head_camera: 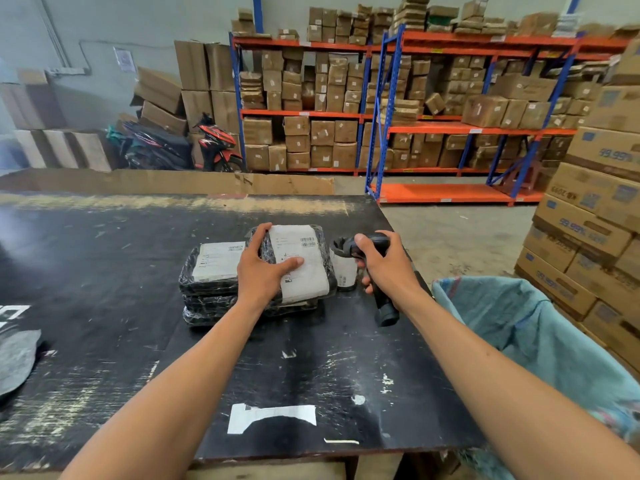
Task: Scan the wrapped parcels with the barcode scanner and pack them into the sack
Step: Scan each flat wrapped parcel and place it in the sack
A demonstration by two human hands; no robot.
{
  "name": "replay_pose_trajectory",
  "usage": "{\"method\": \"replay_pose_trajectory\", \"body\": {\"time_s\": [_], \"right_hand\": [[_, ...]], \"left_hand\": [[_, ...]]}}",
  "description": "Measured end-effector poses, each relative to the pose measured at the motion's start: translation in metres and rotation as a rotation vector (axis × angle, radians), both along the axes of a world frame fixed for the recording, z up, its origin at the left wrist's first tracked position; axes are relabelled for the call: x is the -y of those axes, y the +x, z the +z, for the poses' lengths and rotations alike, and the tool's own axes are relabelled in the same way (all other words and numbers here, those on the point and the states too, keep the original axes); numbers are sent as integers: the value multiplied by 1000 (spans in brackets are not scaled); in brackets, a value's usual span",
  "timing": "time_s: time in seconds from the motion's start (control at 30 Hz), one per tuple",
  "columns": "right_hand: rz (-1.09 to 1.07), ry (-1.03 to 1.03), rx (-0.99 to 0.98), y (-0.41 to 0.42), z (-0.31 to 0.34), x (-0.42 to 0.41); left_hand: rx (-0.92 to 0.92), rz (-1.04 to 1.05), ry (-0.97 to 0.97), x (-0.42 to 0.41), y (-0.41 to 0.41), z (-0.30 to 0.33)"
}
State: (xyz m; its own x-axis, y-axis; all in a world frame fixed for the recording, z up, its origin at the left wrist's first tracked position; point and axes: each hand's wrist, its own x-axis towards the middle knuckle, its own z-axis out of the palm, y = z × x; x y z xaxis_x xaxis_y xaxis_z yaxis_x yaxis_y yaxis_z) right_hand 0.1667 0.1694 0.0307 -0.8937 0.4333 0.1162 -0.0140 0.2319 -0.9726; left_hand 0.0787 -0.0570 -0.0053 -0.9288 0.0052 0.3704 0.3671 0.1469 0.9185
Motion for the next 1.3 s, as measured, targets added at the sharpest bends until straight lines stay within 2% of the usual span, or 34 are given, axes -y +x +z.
{"method": "replay_pose_trajectory", "body": {"time_s": [0.27, 0.53, 0.8, 1.0, 1.1, 1.2, 1.3], "right_hand": [[-128, 19, 265, -3, -68, -63], [-194, 214, 492, 1, -129, -124], [-172, 283, 560, -6, -145, -145], [-158, 213, 594, -9, -148, -152], [-164, 428, 711, -8, -139, -155], [-206, 522, 648, -2, -121, -152], [-217, 373, 378, 6, -103, -145]], "left_hand": [[29, -33, 39, -23, -6, -23], [47, -109, 64, -71, -13, -36], [78, -197, 86, -111, -23, -34], [78, -236, 88, -124, -24, -30], [84, -252, 84, -125, -21, -29], [94, -271, 82, -125, -18, -29], [111, -296, 89, -128, -9, -29]]}}
